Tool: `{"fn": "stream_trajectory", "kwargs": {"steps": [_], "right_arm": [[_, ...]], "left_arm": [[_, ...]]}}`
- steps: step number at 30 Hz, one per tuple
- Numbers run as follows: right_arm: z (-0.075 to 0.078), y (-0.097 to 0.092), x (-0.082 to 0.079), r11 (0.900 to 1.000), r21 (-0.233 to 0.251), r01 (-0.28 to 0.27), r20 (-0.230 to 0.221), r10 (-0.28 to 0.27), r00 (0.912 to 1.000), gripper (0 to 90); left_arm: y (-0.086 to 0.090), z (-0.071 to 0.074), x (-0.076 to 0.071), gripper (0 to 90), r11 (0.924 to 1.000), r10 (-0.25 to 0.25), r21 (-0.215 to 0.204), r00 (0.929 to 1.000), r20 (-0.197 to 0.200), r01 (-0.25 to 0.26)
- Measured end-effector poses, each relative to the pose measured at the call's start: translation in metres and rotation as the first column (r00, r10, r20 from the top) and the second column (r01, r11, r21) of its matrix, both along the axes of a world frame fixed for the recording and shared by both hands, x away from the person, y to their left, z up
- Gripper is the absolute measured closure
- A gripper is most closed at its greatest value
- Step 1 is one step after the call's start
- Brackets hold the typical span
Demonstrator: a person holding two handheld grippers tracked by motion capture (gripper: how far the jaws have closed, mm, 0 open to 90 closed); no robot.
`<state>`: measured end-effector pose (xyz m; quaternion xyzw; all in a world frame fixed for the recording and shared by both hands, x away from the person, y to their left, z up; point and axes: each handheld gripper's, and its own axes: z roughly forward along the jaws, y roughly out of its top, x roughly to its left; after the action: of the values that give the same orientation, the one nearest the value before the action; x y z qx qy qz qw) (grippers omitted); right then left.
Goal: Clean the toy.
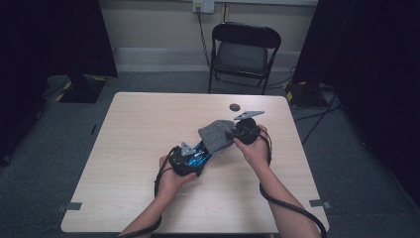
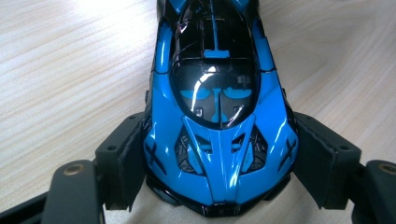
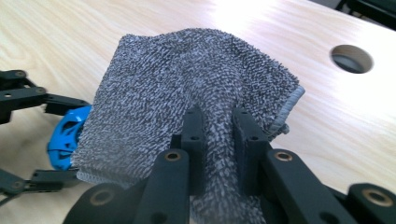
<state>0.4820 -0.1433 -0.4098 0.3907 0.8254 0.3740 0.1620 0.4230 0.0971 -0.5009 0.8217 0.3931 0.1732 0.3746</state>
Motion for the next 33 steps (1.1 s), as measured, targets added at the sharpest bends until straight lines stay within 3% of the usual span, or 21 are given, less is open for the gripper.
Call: {"fn": "stream_trajectory", "kwargs": {"steps": [13,20,33], "right_arm": [[-0.013,0.042,-0.015,0.9949,-0.014,-0.1,-0.01,0.1,0.995,76.8],[-0.023,0.06,-0.022,0.9901,-0.054,-0.129,-0.014,0.129,0.9916,76.5],[-0.036,0.068,-0.025,0.9857,-0.079,-0.149,-0.024,0.147,0.9888,76.4]], "left_arm": [[0.0,0.0,0.0,25.6,1.0,0.0,0.001,1.0,0.0,0.0],[0.0,0.0,0.0,25.6,1.0,-0.001,0.004,1.0,0.002,0.001],[0.0,0.0,0.0,25.6,1.0,-0.001,0.004,1.0,0.002,0.001]]}}
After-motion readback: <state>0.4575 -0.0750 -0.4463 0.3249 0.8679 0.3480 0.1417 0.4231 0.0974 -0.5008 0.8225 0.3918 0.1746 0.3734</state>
